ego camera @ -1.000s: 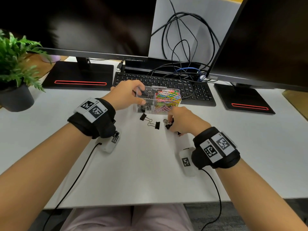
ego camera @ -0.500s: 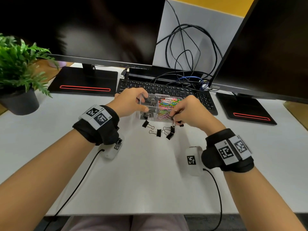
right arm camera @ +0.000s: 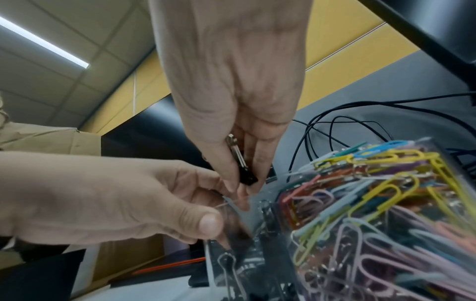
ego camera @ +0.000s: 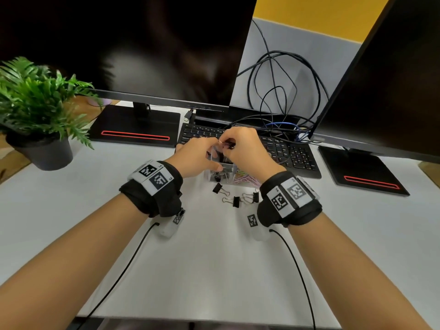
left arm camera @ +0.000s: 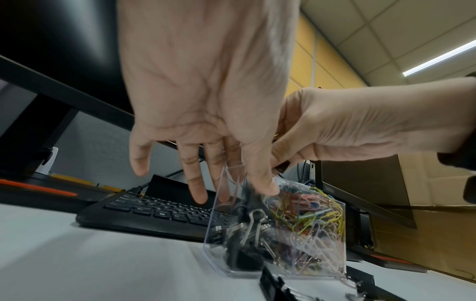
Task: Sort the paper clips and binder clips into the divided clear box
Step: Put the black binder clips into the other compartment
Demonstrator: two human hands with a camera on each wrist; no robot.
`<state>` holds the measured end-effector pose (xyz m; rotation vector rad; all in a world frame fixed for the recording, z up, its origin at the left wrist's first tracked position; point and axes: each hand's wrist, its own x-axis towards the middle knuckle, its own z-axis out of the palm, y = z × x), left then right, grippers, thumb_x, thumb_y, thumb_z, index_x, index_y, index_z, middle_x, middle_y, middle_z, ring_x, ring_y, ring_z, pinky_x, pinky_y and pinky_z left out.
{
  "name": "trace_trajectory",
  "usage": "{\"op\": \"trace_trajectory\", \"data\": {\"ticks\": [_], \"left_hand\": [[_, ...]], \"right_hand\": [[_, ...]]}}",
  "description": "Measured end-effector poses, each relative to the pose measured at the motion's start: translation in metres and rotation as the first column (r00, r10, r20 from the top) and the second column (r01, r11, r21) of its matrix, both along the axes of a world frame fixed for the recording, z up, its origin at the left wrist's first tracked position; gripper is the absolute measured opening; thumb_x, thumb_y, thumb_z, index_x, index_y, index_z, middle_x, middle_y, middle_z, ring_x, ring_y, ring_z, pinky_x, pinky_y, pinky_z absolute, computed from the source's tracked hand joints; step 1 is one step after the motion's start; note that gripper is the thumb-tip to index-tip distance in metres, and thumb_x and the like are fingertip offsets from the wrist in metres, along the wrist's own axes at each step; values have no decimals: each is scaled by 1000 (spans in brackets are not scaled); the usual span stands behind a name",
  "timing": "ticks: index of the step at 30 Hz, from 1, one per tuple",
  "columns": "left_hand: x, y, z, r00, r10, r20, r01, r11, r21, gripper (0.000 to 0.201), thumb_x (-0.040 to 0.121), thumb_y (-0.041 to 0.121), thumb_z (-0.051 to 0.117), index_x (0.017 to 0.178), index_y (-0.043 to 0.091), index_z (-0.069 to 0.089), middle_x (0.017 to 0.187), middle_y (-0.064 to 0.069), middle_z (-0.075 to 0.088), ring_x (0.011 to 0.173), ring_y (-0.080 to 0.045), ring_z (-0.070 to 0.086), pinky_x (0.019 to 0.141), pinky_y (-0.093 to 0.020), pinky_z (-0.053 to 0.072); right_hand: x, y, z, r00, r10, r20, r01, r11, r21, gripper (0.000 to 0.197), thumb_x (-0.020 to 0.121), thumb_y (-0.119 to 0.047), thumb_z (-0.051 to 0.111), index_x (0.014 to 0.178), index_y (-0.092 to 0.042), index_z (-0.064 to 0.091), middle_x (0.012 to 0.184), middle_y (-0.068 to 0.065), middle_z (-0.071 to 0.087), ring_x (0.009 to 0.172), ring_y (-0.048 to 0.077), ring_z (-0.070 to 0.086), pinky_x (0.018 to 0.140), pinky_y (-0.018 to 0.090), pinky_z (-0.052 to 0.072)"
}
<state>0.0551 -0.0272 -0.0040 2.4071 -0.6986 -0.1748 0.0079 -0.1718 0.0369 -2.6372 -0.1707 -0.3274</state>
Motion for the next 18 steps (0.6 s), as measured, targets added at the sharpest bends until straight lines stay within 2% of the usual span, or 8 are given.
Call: {"op": "trace_trajectory", "data": {"ticks": [3, 5, 10, 12, 15, 18], "left_hand": [[0, 0, 0, 1000, -1, -4, 1, 1000, 3, 47, 80, 39, 75, 123, 33, 56, 111, 7, 65, 109, -19, 57, 100, -52, 34], [0, 0, 0, 1000, 3, -5, -3, 1000, 10, 50, 81, 39, 75, 127, 33, 55, 113, 6, 65, 110, -20, 56, 100, -52, 34], [-2, 0, 2, 1000, 2, -22, -2, 1000, 0, 46, 81, 39, 75, 122, 31, 56, 107, 10, 64, 104, -17, 58, 100, -51, 37], [-2, 0, 3, 1000, 4, -21, -4, 1000, 0, 43, 81, 38, 75, 119, 31, 56, 104, 11, 64, 103, -16, 58, 100, -49, 35], [-3, 0, 3, 1000, 10, -29, -10, 1000, -9, 41, 81, 38, 76, 117, 31, 57, 105, 11, 64, 102, -15, 58, 100, -48, 34], [-3, 0, 2, 1000, 4, -26, -4, 1000, -5, 41, 81, 38, 75, 117, 32, 57, 107, 9, 64, 103, -16, 59, 100, -47, 34]], "right_hand": [[0, 0, 0, 1000, 26, -12, -26, 1000, 1, 20, 82, -1, 66, 99, -9, 71, 98, 7, 68, 93, 21, 63, 86, 37, 54], [-2, 1, 3, 999, 32, -26, -32, 999, -6, 25, 80, -1, 68, 102, -10, 71, 99, 6, 68, 93, 19, 63, 86, 36, 54], [-9, -6, 16, 1000, -2, -15, 2, 1000, 7, 29, 80, -7, 72, 109, -11, 71, 102, 5, 68, 92, 17, 63, 84, 30, 54], [-11, -16, 21, 998, -65, 12, 64, 996, 59, 31, 79, -6, 73, 109, -12, 71, 99, 3, 68, 89, 15, 64, 83, 26, 53], [-18, -39, 25, 979, -198, 55, 184, 964, 192, 24, 77, -3, 73, 100, -11, 72, 86, 1, 65, 76, 13, 61, 76, 22, 50], [-30, -66, 22, 936, -351, 24, 335, 909, 250, 19, 79, 2, 67, 92, -11, 71, 80, 4, 64, 73, 18, 63, 76, 30, 55]]}}
